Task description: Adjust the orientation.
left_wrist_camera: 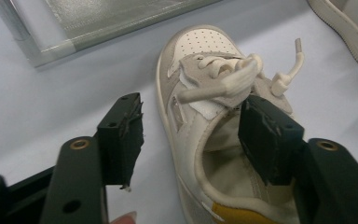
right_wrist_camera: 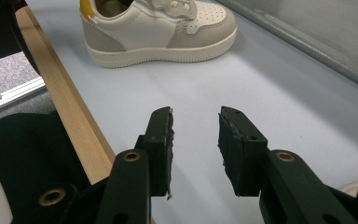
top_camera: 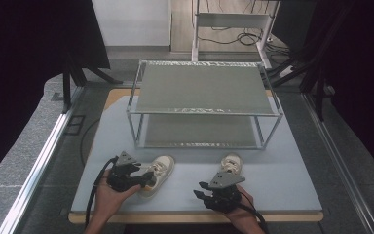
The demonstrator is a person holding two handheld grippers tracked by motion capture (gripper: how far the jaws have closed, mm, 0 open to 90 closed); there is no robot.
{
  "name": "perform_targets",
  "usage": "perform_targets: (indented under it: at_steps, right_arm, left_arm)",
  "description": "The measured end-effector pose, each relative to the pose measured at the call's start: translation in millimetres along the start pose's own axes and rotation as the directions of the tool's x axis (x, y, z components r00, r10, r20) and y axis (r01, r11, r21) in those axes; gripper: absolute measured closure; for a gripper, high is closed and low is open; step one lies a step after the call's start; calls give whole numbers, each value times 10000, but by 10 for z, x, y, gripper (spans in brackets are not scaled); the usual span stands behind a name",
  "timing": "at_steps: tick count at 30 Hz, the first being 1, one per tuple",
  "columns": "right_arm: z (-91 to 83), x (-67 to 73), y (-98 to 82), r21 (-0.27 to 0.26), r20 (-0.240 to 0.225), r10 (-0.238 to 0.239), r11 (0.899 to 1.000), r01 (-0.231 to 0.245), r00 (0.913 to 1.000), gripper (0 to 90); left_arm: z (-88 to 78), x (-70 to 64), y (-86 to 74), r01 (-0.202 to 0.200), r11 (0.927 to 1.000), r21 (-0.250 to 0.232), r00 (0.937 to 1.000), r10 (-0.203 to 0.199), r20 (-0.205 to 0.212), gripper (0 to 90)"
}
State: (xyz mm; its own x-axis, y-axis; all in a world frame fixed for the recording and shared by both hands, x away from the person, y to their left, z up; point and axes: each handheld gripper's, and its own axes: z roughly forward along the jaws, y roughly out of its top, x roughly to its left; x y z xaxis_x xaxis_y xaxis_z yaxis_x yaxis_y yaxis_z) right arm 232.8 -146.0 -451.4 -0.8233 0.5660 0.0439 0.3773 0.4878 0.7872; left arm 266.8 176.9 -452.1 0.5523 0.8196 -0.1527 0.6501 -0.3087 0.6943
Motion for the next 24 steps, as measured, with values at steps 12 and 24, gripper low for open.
perform_targets:
  at_steps: [12,24]
  right_arm:
    - [-1,-26,-6,3,44,70,10000,-70,10000,641]
    - [3,-44,-11,58,75,93,9999,-93,9999,633]
  left_arm:
    - [74,9,28,-193,9991,389,9993,181,316,450]
    - [102,-6,54,-763,9883,1319,9963,704,490,532]
